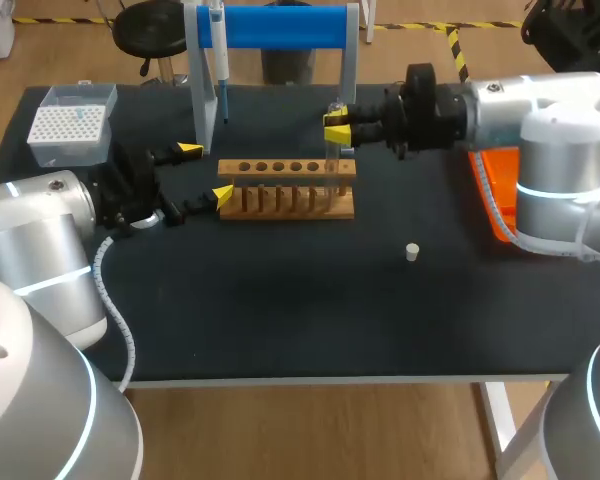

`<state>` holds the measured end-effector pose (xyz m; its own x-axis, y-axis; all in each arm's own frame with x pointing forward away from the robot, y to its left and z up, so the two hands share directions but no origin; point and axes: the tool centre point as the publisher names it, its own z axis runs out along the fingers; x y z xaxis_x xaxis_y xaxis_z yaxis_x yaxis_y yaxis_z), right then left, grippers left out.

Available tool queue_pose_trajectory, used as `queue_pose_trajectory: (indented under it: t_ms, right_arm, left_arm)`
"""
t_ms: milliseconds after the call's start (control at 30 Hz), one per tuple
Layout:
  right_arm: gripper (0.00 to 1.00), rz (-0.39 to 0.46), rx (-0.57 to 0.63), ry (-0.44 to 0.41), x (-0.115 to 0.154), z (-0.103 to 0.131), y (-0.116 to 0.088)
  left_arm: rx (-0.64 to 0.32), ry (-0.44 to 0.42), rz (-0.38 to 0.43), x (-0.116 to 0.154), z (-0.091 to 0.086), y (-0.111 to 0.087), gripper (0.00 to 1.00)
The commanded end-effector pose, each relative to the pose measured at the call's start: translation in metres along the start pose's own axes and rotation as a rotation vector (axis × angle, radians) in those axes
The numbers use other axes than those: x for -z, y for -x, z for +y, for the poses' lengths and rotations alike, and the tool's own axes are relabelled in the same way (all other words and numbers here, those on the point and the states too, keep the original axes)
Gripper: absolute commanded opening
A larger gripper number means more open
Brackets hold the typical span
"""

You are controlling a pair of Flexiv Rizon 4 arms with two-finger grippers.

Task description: Invert the test tube, pick up the pipette, mount the tip to pipette, aspirate from beaker and dispense into the tube, eject the tip, return the pipette, and cap with the stopper.

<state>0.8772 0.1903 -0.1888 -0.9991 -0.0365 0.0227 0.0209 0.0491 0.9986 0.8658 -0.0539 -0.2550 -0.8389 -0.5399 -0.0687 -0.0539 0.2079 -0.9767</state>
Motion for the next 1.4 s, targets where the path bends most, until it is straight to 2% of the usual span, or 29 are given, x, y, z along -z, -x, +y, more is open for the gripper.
queue_pose_trajectory:
  t_ms: [33,433,533,600,667,833,1033,1233,1400]
  right_arm:
    - [0.0,-0.006,0.0,-0.003,0.0,0.001,-0.002]
    - [0.0,-0.006,0.0,-0.003,0.0,0.001,-0.002]
    - [0.0,0.013,-0.128,-0.044,0.0,-0.003,0.001]
    - [0.0,0.02,-0.267,-0.068,0.001,-0.005,0.005]
    - [0.0,0.012,-0.358,-0.052,0.003,-0.005,0.008]
    - [0.0,0.0,-0.699,0.001,0.008,-0.008,0.016]
    - [0.0,0.011,-0.978,0.061,0.01,-0.007,0.02]
    - [0.0,0.008,-1.196,0.039,0.011,-0.007,0.02]
    - [0.0,-0.003,-1.304,-0.005,0.013,-0.011,0.017]
  left_arm:
    - [-0.001,-0.001,-0.003,0.0,0.001,-0.001,1.0]
    - [-0.001,-0.001,-0.003,0.0,0.001,-0.001,1.0]
    - [-0.001,-0.001,-0.003,0.0,0.001,-0.001,1.0]
    - [-0.001,-0.001,-0.003,0.0,0.001,-0.001,1.0]
    - [-0.001,-0.001,-0.003,0.0,0.001,-0.001,1.0]
    - [-0.001,-0.001,-0.003,0.0,0.001,-0.001,1.0]
    - [-0.001,-0.001,-0.003,0.0,0.001,-0.001,1.0]
    - [-0.001,-0.001,-0.003,0.0,0.001,-0.001,1.0]
    - [-0.001,-0.001,-0.003,0.0,0.001,-0.001,1.0]
